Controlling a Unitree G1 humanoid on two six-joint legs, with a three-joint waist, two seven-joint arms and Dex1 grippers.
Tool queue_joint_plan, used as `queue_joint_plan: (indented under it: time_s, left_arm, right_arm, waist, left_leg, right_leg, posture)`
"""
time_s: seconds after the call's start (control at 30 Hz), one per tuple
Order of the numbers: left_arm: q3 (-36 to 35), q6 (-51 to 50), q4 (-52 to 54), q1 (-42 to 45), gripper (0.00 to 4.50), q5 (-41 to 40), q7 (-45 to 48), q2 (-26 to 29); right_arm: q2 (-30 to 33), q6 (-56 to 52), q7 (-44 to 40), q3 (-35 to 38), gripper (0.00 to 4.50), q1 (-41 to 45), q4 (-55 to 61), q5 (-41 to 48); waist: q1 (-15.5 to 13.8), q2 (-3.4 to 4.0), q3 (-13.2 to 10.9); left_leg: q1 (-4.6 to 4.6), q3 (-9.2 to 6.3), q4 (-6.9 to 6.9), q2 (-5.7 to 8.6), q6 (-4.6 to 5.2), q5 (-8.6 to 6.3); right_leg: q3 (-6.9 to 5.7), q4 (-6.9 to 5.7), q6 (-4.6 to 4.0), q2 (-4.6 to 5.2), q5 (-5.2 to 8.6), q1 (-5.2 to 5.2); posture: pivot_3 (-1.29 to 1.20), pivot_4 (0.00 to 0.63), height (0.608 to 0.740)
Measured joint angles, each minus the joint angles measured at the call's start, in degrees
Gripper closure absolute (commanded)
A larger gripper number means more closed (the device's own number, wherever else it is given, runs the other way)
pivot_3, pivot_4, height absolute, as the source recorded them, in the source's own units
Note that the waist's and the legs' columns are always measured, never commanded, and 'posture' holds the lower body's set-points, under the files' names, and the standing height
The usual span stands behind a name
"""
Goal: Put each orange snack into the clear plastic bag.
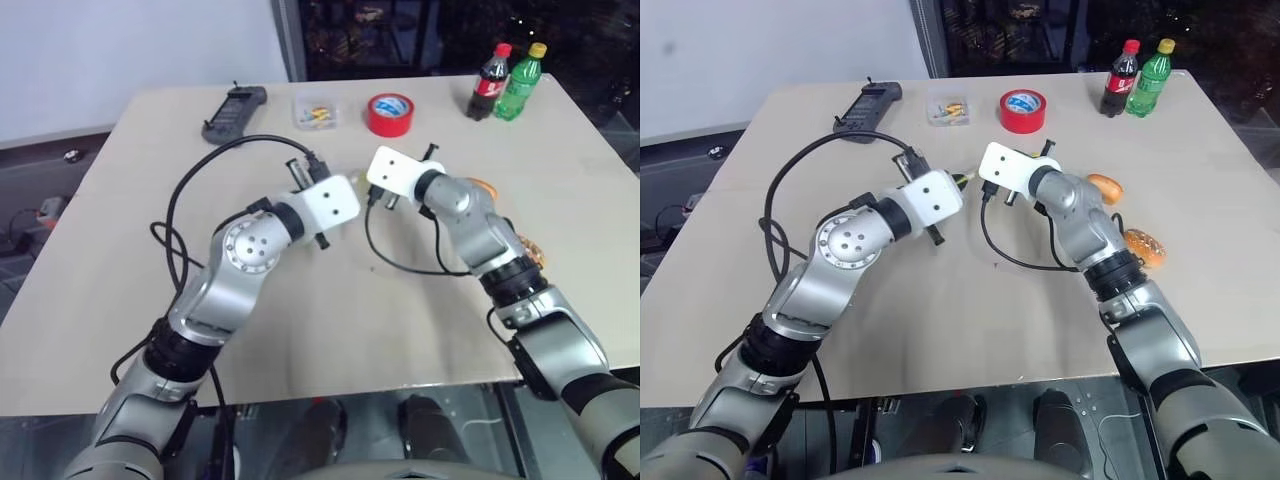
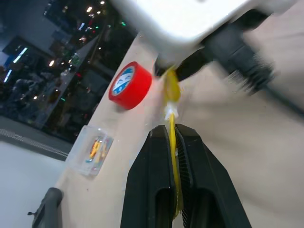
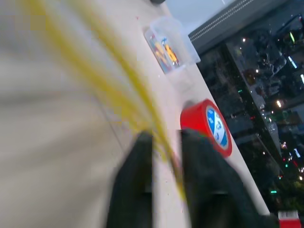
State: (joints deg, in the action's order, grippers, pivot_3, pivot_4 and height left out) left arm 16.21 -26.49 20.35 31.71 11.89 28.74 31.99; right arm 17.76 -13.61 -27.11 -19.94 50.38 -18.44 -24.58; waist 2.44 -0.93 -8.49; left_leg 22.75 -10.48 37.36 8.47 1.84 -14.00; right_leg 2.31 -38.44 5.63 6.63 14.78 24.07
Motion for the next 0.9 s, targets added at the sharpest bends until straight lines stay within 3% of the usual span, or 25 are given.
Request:
queue_joint_plan:
  time_s: [0.03,0.1,0.17,0.33,0.57,0.9]
  left_arm:
    - [-2.21,1.28,-1.13,-0.65,4.5,-2.02,-0.04,-1.32]
    - [-6.25,6.18,-3.88,-2.53,4.5,-6.68,0.36,-3.55]
    - [-8.82,9.18,-6.35,-4.17,4.5,-10.07,1.56,-4.24]
    - [-13.14,12.91,-8.07,-7.28,4.5,-16.38,5.21,-4.38]
    - [-13.99,14.56,-8.14,-8.44,4.5,-18.86,7.49,-4.08]
    - [-13.95,16.43,-8.14,-10.11,4.5,-18.86,7.86,-4.0]
  right_arm:
    - [-0.09,-1.36,0.08,1.11,2.09,-1.61,1.97,0.69]
    - [-0.11,-5.49,-1.83,3.52,2.09,-5.59,7.73,3.75]
    - [-0.03,-9.71,-4.31,5.53,2.45,-8.71,12.66,6.86]
    - [-4.38,-25.44,-7.91,14.13,4.44,-13.73,26.57,19.32]
    - [-9.67,-36.47,-6.92,15.99,4.44,-12.96,32.69,29.46]
    - [-11.44,-37.72,-3.97,15.31,4.44,-9.55,31.6,34.56]
  waist:
    - [-0.06,0.01,0.0]
    - [-0.15,0.0,0.0]
    - [-0.06,0.0,0.0]
    - [-0.04,0.01,0.0]
    - [-0.08,0.02,0.0]
    - [-0.09,0.02,0.0]
  left_leg:
    - [0.0,-0.01,-0.01,-0.01,0.0,0.0]
    - [0.03,-0.03,0.01,-0.02,0.0,0.0]
    - [0.04,0.0,0.02,-0.02,0.0,0.0]
    - [0.03,0.0,0.04,-0.06,0.01,0.0]
    - [0.0,0.01,0.06,-0.06,0.01,-0.01]
    - [0.0,0.01,0.06,-0.06,0.01,-0.01]
  right_leg:
    - [0.0,0.0,0.0,0.0,0.0,0.0]
    - [-0.03,0.03,0.0,0.01,0.0,0.0]
    - [-0.02,0.03,0.0,0.02,0.0,0.0]
    - [0.0,-0.01,0.0,-0.01,-0.01,0.0]
    - [0.0,-0.07,-0.01,0.0,-0.02,-0.01]
    - [-0.01,-0.07,-0.02,0.0,-0.02,-0.01]
  posture:
    - [0.0,0.15,0.74]
    - [0.0,0.15,0.74]
    - [0.0,0.15,0.74]
    - [0.0,0.15,0.74]
    - [0.0,0.15,0.74]
    - [0.0,0.15,0.74]
